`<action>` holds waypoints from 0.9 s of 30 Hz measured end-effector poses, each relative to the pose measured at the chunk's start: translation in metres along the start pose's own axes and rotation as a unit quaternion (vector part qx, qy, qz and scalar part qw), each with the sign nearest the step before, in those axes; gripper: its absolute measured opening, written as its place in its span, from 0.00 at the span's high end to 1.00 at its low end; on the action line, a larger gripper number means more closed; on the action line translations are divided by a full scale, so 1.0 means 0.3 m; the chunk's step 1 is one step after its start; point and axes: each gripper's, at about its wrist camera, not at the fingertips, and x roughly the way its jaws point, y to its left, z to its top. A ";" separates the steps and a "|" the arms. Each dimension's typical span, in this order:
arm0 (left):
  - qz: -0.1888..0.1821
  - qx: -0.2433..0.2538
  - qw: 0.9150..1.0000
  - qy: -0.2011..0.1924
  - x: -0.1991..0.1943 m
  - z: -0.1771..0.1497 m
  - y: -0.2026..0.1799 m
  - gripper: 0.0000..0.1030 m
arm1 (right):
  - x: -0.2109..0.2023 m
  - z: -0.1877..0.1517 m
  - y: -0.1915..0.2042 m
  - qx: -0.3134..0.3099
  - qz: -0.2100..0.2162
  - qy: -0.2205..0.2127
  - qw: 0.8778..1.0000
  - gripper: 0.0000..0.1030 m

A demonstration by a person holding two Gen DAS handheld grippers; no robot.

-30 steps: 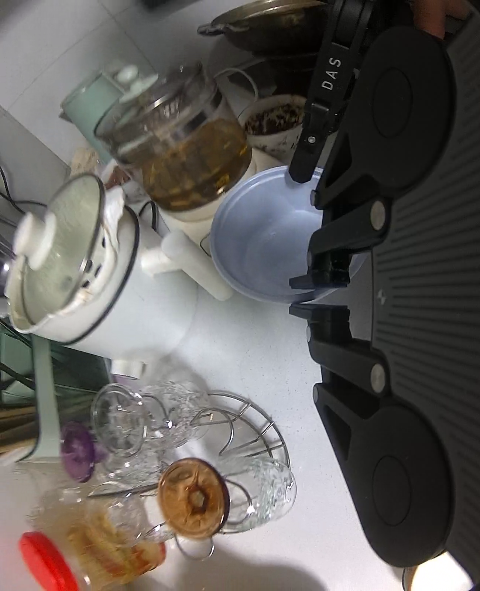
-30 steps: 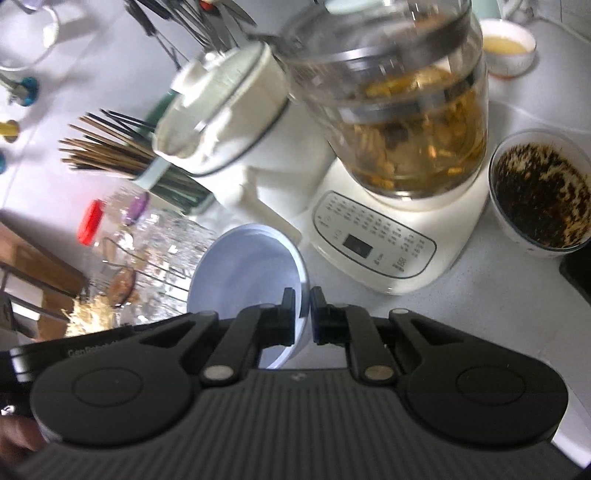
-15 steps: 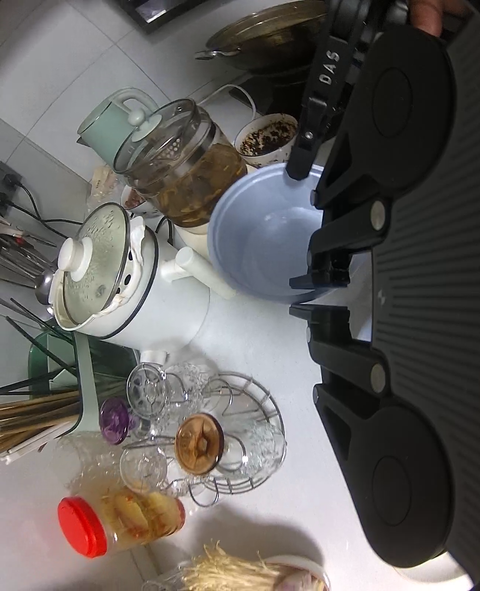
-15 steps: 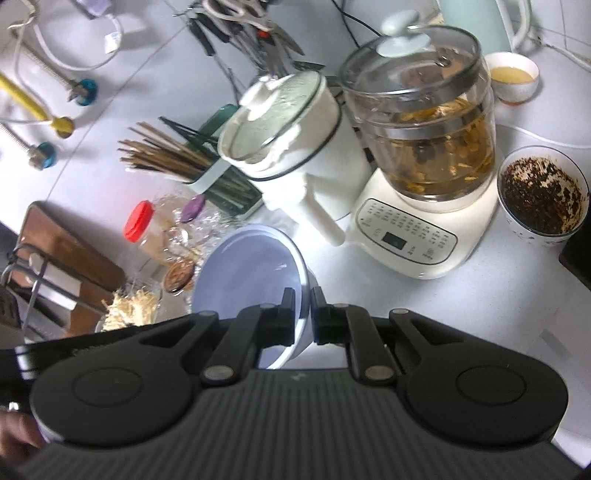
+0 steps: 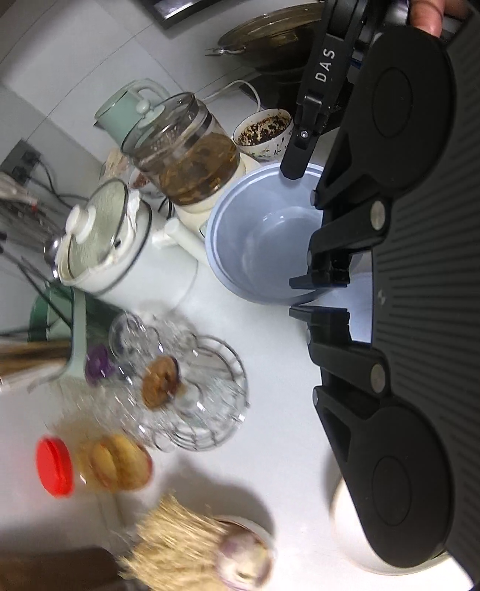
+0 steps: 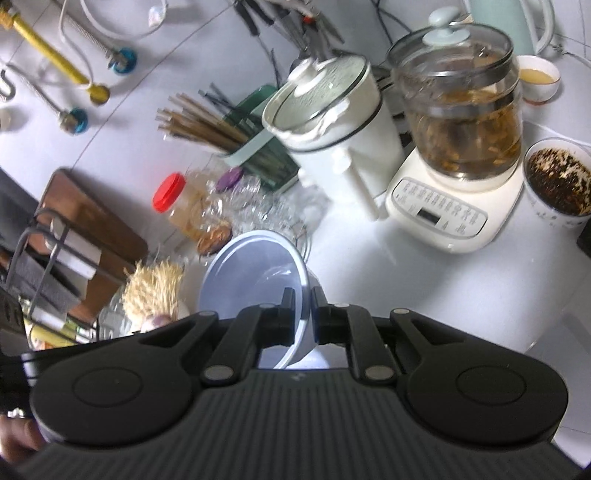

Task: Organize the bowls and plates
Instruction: 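Lift the smaller light-blue bowl and carry it onto the other blue bowl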

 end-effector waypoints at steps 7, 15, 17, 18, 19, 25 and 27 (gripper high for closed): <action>0.014 -0.055 0.998 0.020 -0.019 -0.095 0.104 0.91 | 0.052 -0.069 0.069 -0.032 0.006 0.036 0.999 0.88; 0.043 -0.084 0.995 0.028 0.003 -0.158 0.179 0.91 | 0.133 -0.137 0.103 -0.055 -0.006 0.078 0.995 0.88; 0.046 -0.089 0.994 0.031 0.019 -0.164 0.194 0.91 | 0.156 -0.151 0.106 -0.061 -0.013 0.084 0.994 0.88; 0.048 -0.088 0.994 0.032 0.028 -0.167 0.197 0.91 | 0.167 -0.157 0.106 -0.061 -0.017 0.088 0.994 0.88; 0.050 -0.086 0.994 0.035 0.042 -0.169 0.201 0.91 | 0.174 -0.163 0.105 -0.061 -0.019 0.088 0.994 0.88; 0.043 -0.072 0.995 0.049 0.092 -0.170 0.197 0.91 | 0.189 -0.182 0.086 -0.058 -0.038 0.081 0.994 0.88; 0.044 -0.061 0.996 0.054 0.108 -0.170 0.189 0.91 | 0.197 -0.188 0.072 -0.057 -0.044 0.081 0.994 0.88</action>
